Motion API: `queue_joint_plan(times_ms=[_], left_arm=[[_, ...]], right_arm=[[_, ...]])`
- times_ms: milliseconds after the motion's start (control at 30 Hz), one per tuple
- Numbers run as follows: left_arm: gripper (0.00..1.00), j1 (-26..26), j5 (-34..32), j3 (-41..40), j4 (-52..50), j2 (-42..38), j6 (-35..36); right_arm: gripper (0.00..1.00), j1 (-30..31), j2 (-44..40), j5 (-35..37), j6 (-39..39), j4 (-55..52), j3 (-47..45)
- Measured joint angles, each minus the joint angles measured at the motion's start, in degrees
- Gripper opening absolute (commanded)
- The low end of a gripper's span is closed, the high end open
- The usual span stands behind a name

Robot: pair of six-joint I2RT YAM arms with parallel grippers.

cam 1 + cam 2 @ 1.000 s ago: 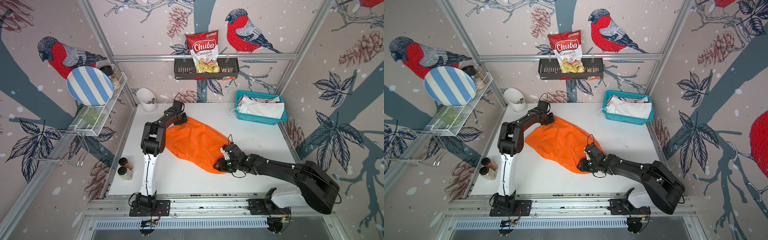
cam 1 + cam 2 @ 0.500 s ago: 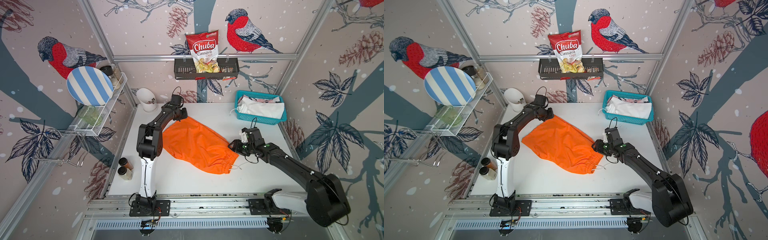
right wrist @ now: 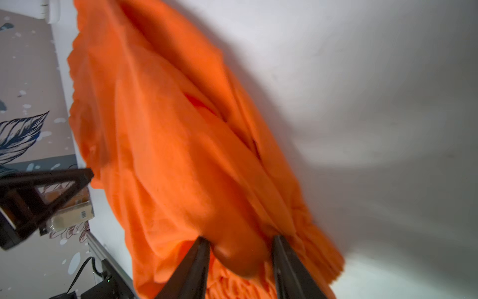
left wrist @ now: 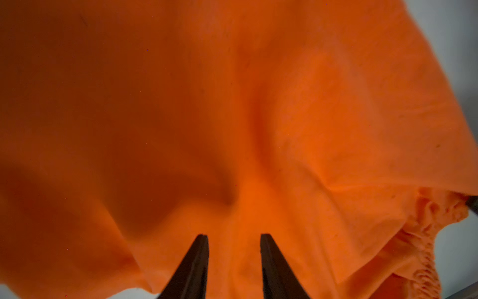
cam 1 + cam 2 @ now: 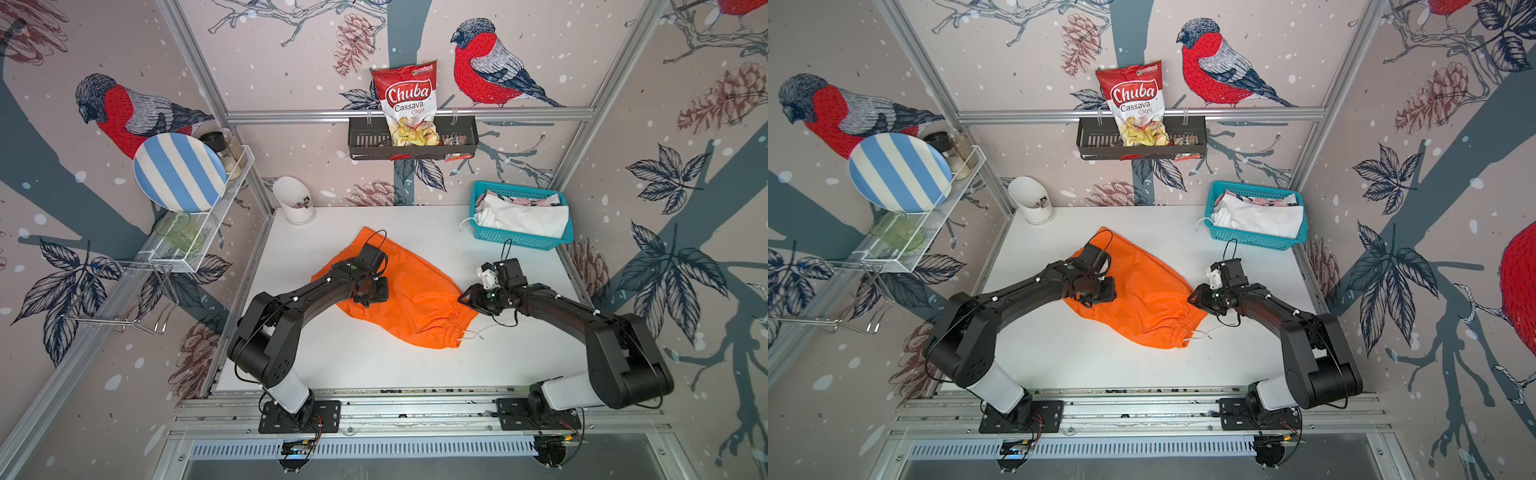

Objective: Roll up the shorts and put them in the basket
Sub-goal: Adjust the shorts at the center of the board.

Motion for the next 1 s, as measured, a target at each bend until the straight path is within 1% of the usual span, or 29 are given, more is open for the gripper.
queue_joint_plan(times_ms=[67, 100, 167, 233, 367, 467, 533, 600, 700, 767, 867, 933, 1000], left_arm=[[0.37, -0.04, -0.96, -3.54, 0.87, -0.46, -1.22], [0.37, -0.04, -1.27, -5.20, 1.55, -0.46, -1.42], [0.37, -0.04, -1.40, -7.08, 2.69, -0.07, -2.05], [0.37, 0.15, -1.75, -7.13, 4.50, 1.07, -2.32], [0.35, 1.88, -1.18, -3.28, 9.44, 6.60, -1.62], [0.35, 4.35, -1.16, 1.99, 14.27, 12.39, 0.07], [0.36, 6.19, -0.96, 6.10, 16.52, 16.17, 1.31], [0.36, 8.39, -0.76, 11.47, 17.59, 20.33, 2.69], [0.34, 10.75, 0.11, 21.07, 17.27, 26.67, 4.68], [0.34, 11.58, 0.70, 26.47, 15.63, 29.55, 5.31], [0.35, 11.87, 0.24, 28.50, 9.57, 28.44, 6.21], [0.35, 11.87, 0.28, 26.95, 7.17, 24.72, 6.21], [0.35, 11.34, 0.28, 24.00, 5.57, 18.71, 6.21]], right_arm=[[0.39, -0.39, 1.16, 1.84, -0.24, 0.74, -0.11], [0.36, -0.74, 2.23, 2.10, -0.42, 1.55, -0.28], [0.33, -1.40, 4.37, 2.73, -0.87, 3.26, -0.61], [0.31, -1.55, 5.31, 2.58, -1.31, 4.85, -1.05], [0.28, -1.25, 4.37, 2.89, -1.46, 8.13, -3.34], [0.28, 0.31, 0.02, 4.50, -0.59, 8.24, -7.08], [0.28, 3.52, -3.04, 5.84, 1.64, 8.09, -9.55], [0.30, 9.35, -5.20, 6.82, 4.87, 8.57, -11.37], [0.31, 18.14, -5.44, 4.94, 10.23, 10.99, -12.17], [0.32, 21.44, -5.81, 4.28, 13.38, 9.92, -10.69], [0.37, 23.04, -9.25, 6.82, 15.15, 6.43, -5.57], [0.40, 22.95, -11.85, 9.35, 15.15, 4.55, -2.49], [0.40, 22.49, -13.40, 10.60, 15.06, 2.21, 0.00]])
